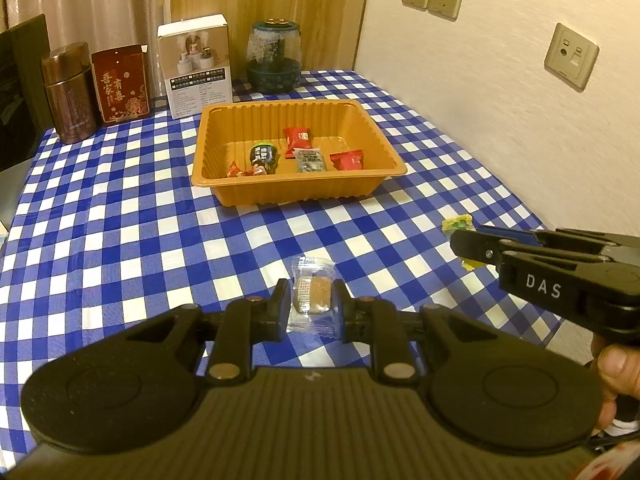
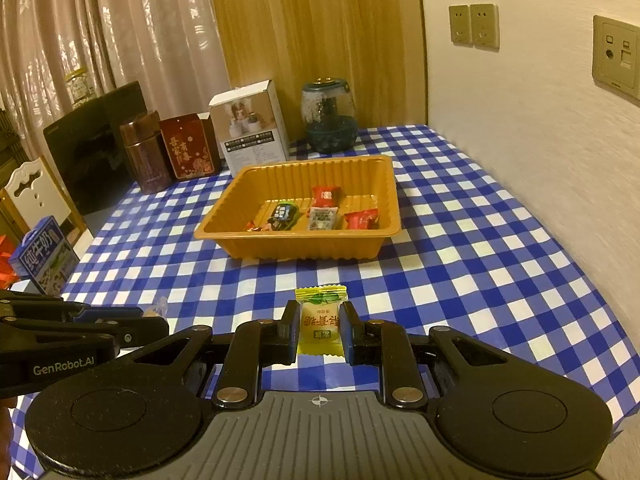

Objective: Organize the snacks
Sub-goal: 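Carry both held snacks over the orange tray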

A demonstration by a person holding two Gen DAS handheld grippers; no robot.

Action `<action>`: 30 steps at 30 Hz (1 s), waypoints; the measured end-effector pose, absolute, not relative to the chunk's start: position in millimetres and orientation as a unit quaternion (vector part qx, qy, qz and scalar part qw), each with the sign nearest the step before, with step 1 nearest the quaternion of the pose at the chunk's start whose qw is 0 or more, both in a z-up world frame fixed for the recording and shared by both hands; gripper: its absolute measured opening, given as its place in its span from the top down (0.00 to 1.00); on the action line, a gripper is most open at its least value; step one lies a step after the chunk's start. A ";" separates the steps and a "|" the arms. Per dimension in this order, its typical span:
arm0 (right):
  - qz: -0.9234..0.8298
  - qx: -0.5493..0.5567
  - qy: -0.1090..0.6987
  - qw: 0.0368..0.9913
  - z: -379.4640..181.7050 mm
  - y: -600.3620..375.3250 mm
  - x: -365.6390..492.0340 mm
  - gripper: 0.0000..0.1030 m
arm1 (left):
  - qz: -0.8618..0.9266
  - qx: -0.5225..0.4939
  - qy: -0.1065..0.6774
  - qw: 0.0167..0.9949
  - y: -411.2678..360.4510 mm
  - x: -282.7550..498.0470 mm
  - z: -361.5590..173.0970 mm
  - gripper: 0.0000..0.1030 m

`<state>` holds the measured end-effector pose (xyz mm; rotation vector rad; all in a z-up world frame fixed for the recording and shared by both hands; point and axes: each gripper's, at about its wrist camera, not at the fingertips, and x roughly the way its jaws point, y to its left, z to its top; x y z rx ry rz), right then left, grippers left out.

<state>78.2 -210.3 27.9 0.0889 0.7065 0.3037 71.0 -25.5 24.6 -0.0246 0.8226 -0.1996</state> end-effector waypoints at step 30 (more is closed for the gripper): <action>0.140 0.044 0.338 0.930 31.5 -225.5 136.6 0.79 | -0.099 -0.022 0.392 0.914 -33.1 137.7 20.5 0.81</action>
